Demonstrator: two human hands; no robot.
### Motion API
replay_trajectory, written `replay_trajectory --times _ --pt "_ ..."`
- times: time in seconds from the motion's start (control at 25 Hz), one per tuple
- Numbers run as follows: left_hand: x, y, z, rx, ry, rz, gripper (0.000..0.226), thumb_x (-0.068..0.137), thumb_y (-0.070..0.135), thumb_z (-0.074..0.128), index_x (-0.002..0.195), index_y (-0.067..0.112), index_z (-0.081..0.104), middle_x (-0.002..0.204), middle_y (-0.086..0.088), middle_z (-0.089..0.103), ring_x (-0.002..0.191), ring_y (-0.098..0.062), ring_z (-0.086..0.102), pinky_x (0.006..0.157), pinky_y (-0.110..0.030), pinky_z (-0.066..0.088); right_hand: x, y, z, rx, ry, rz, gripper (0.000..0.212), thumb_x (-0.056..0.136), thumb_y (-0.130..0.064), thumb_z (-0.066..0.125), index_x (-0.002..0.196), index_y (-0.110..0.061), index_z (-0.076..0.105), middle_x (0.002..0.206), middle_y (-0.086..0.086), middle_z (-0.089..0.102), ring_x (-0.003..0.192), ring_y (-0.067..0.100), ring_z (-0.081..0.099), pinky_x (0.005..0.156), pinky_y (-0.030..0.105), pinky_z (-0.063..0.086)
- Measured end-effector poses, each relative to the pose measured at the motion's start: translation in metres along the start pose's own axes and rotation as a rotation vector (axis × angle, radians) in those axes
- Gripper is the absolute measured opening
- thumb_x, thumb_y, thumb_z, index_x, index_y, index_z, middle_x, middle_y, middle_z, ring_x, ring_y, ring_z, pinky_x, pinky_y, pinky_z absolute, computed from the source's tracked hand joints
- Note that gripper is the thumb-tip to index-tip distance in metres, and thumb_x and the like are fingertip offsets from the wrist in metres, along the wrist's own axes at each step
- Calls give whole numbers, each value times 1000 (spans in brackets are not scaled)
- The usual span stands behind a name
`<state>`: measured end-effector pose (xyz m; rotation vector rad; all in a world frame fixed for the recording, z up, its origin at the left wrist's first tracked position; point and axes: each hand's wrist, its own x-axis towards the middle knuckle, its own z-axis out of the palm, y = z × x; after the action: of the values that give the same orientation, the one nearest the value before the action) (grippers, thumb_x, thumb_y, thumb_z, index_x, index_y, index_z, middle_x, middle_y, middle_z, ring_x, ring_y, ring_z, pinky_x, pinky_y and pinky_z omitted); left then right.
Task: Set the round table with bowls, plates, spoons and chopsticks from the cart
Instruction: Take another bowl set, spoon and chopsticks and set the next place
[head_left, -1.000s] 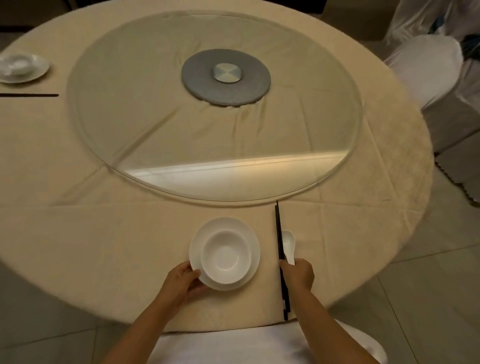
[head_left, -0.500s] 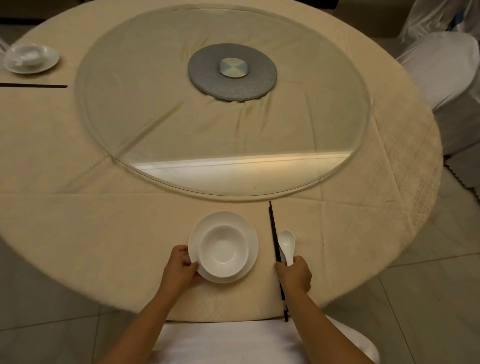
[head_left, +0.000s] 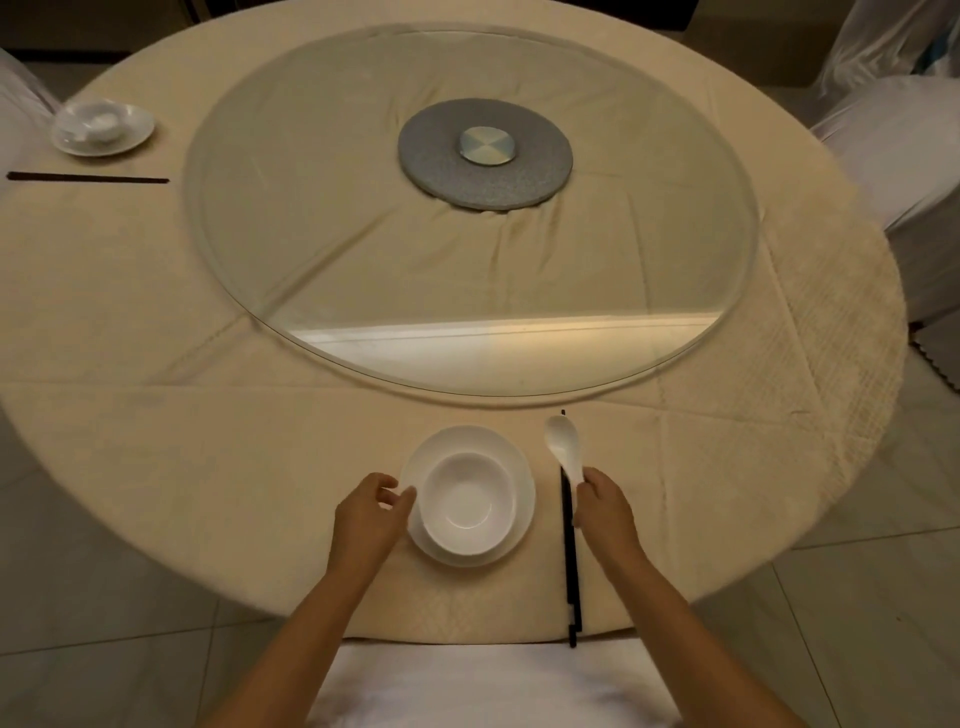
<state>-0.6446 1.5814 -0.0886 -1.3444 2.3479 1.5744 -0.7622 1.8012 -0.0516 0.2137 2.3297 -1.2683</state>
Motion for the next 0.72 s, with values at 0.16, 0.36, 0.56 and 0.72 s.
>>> replay_trajectory --times 0.16,0.36,0.56,0.72 --pt "4 13 7 -21 -147 -48 16 81 7 63 97 7 65 80 -7 68 71 -22 69 73 -39 59 1 -20 -9 -53 -225 -92 21 85 -6 56 92 -23 66 72 -1 68 60 5 62 65 22 45" --pt "8 13 12 -65 -160 -35 15 81 -1 59 91 8 68 72 -5 68 62 -18 66 63 -35 60 13 -22 8 -155 -293 -124 17 81 -8 65 76 -23 73 74 -9 68 57 6 61 67 16 48" --pt "12 14 14 -100 -152 -49 15 81 0 61 89 10 69 68 0 69 53 -9 65 55 -27 57 24 -18 25 -211 -214 -145 11 77 -11 72 76 -21 65 74 -13 63 59 -1 58 54 6 40" --pt "13 12 15 -115 -142 -50 14 81 1 61 88 11 68 70 0 69 56 -12 66 55 -26 57 28 -7 35 -273 -115 -175 21 75 -15 74 85 -16 56 77 -8 55 68 0 50 57 10 37"
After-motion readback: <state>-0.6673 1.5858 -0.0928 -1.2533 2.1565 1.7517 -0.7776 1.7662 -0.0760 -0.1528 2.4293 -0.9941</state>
